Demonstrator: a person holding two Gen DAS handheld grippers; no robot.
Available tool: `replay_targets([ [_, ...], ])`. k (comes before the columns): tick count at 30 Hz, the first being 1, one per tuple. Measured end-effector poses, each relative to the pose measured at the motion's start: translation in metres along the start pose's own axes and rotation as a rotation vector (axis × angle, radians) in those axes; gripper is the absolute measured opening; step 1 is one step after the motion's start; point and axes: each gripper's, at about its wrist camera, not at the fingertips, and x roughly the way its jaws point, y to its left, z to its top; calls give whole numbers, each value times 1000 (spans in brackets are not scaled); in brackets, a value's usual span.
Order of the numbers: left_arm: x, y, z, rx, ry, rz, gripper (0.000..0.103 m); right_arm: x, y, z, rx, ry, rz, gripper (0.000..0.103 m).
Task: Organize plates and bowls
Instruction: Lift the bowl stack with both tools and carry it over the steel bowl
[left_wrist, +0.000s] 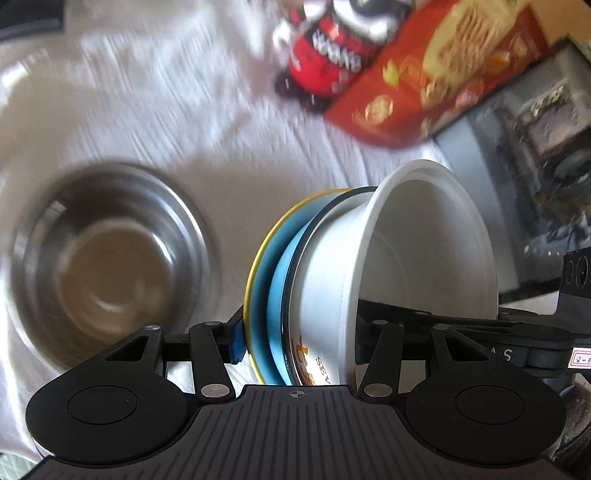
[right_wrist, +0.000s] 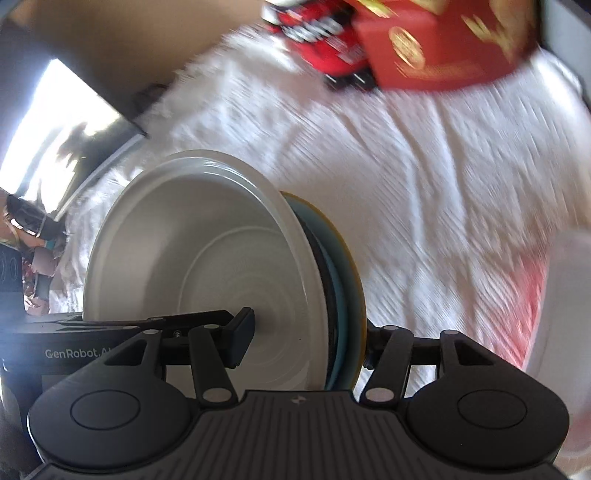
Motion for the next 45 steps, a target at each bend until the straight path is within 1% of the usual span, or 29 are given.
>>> replay_targets([
  [2, -21, 11, 6, 2, -36, 9, 54, -3, 20, 9, -39, -20, 15, 58],
  [5, -46, 32, 15, 0, -80, 43, 54, 5, 53, 23, -91, -31, 46, 58],
  [8, -58, 61, 21, -26, -88, 78, 54, 27, 83, 33, -127, -11, 73, 58],
  [12, -52, 108, 26, -101, -55, 97, 54, 72, 107, 38, -132, 56, 91, 58],
  [15, -37, 138, 23, -157, -20, 98, 53, 107, 113, 38, -111, 114, 81, 57],
  [17, -27, 148, 19, -169, -1, 115, 53, 124, 114, 36, -99, 144, 61, 57],
  [19, -25, 154, 18, -177, -19, 93, 53, 135, 114, 31, -89, 153, 41, 59],
  [20, -25, 155, 18, -167, -17, 92, 53, 135, 116, 31, -99, 136, 36, 59],
  [21, -25, 156, 18, -171, -22, 92, 53, 136, 117, 31, -108, 139, 26, 59],
  [25, -24, 164, 19, -198, -36, 80, 53, 140, 116, 31, -95, 130, 13, 58],
  [30, -24, 161, 19, -211, -44, 78, 53, 138, 117, 32, -87, 119, 2, 58],
  [34, -23, 164, 15, -235, -16, 64, 51, 134, 122, 32, -117, 134, -26, 58],
  [37, -21, 161, 11, -228, 5, 70, 47, 132, 121, 31, -130, 146, -43, 59],
  [41, -24, 157, 10, -228, -2, 73, 47, 129, 113, 33, -105, 170, -16, 59],
  [45, -26, 154, 8, -234, -11, 84, 45, 125, 110, 30, -105, 174, -3, 59],
])
